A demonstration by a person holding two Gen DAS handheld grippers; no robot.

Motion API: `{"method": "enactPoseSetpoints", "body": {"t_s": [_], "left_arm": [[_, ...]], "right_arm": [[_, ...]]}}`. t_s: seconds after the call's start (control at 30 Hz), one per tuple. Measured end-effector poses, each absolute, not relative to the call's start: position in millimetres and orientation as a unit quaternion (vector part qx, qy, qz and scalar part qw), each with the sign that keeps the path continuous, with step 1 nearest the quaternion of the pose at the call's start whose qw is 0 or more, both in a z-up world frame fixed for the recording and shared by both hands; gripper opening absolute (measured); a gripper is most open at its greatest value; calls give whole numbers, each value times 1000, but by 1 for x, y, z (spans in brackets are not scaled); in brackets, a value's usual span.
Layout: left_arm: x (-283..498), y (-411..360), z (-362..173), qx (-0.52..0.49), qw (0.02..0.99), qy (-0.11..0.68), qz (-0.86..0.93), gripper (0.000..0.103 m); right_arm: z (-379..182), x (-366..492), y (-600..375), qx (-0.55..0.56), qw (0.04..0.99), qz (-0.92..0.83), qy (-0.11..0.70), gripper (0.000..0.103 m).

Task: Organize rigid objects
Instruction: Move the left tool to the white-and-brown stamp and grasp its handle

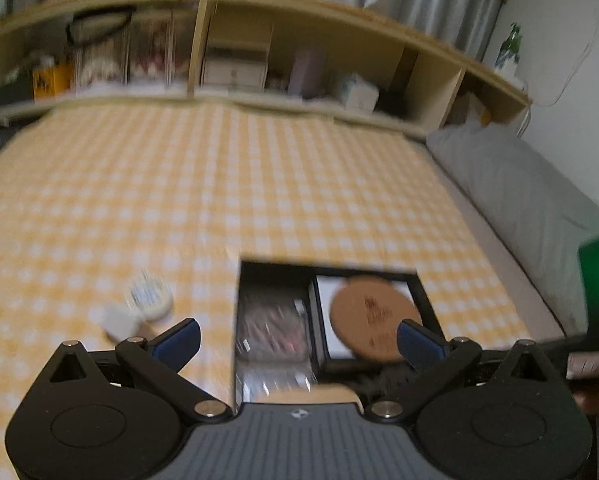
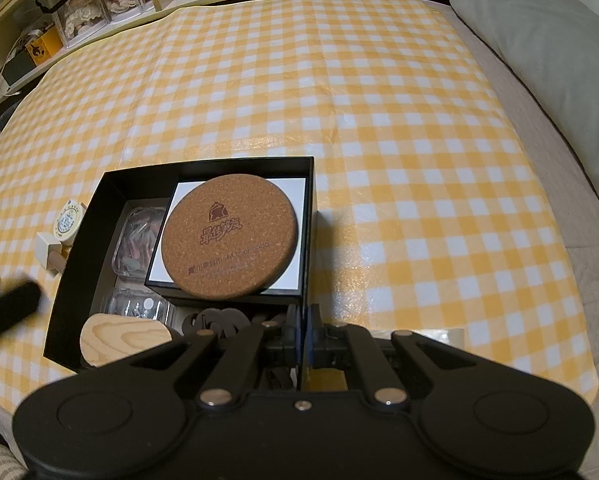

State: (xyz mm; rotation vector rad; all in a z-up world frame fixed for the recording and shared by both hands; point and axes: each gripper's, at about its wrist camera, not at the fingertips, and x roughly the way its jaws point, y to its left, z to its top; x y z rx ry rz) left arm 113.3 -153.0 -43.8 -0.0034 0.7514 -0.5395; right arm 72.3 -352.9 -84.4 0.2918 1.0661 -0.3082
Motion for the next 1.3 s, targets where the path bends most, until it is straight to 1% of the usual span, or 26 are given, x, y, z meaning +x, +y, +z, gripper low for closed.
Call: {"method": "enactPoseSetpoints", "body": {"t_s": [0.1, 0.23, 0.43, 0.6, 0.8, 1.0, 1.3], "left_arm": [[123, -139, -26, -7, 907, 335, -256, 103], [143, -112, -11, -22, 915, 317, -249, 103], [171, -81, -11, 6, 925, 307, -226, 103], [192, -65, -36, 19, 919, 327, -218, 103], [199, -75, -80, 101, 898, 355, -241, 103], [200, -81, -122, 149, 869, 384, -275, 103], [202, -86, -149, 179, 864, 367, -296, 103]], "right_arm": [[-84, 72, -353, 138, 840, -146, 504, 4], [-84, 72, -353, 138, 840, -146, 504, 4], [-84, 73, -352, 137, 840, -146, 504, 4], [-85, 72, -352, 135, 840, -147, 505, 4], [-85, 72, -351, 135, 840, -147, 505, 4], [-85, 72, -351, 135, 840, -147, 505, 4], [-85, 73, -351, 135, 840, -147, 505, 4]]}}
